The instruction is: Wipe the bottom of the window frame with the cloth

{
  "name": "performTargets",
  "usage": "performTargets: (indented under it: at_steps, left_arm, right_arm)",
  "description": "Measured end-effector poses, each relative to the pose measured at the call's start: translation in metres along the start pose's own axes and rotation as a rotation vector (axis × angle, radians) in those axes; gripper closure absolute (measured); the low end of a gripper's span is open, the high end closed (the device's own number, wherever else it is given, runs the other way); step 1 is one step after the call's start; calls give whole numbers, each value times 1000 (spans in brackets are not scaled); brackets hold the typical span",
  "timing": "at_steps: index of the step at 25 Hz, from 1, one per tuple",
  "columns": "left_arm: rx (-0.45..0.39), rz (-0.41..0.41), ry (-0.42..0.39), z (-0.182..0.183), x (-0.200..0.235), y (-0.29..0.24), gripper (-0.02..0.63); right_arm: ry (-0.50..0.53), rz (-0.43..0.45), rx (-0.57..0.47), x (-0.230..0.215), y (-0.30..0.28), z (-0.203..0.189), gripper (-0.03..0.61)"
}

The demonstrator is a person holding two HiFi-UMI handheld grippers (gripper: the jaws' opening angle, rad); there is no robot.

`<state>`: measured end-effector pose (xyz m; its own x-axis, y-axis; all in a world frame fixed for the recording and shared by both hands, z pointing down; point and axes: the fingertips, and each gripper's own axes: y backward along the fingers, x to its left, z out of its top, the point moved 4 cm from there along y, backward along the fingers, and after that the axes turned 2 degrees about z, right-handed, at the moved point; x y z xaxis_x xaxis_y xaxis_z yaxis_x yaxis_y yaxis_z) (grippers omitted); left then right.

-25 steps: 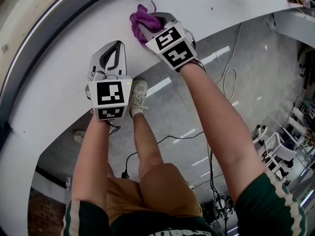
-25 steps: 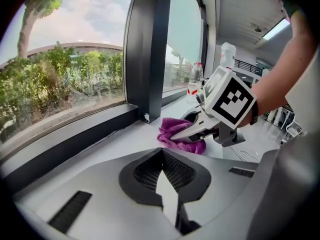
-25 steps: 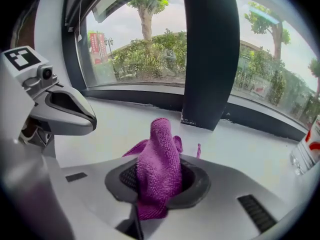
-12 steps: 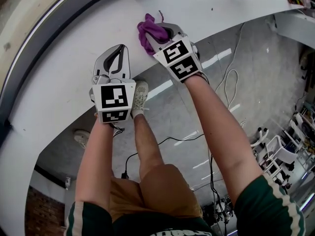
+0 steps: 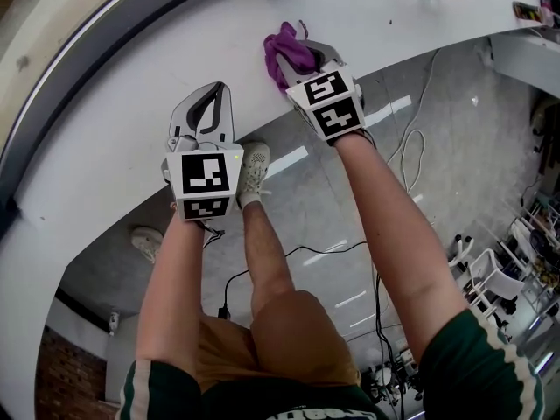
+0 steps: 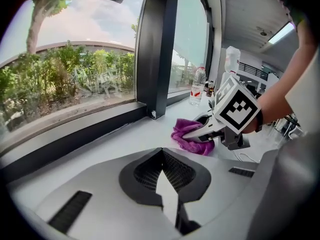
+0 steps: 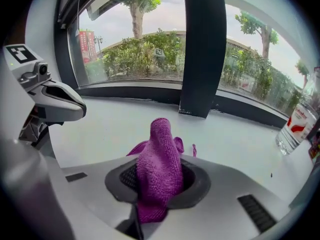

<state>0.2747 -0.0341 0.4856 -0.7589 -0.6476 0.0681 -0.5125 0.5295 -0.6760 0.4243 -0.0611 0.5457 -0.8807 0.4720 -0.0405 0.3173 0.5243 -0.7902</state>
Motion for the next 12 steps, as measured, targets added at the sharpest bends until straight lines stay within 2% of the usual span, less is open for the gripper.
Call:
performTargets:
  at_steps: [5,12]
  left_arm:
    - [-13,23,19,-14,24,19,606]
    - [-29,54,68,-34,54,51,606]
  right_arm:
    - [-13,-37,25,14,-5,0,483]
    - [26,-56,33,58,-12,13,488]
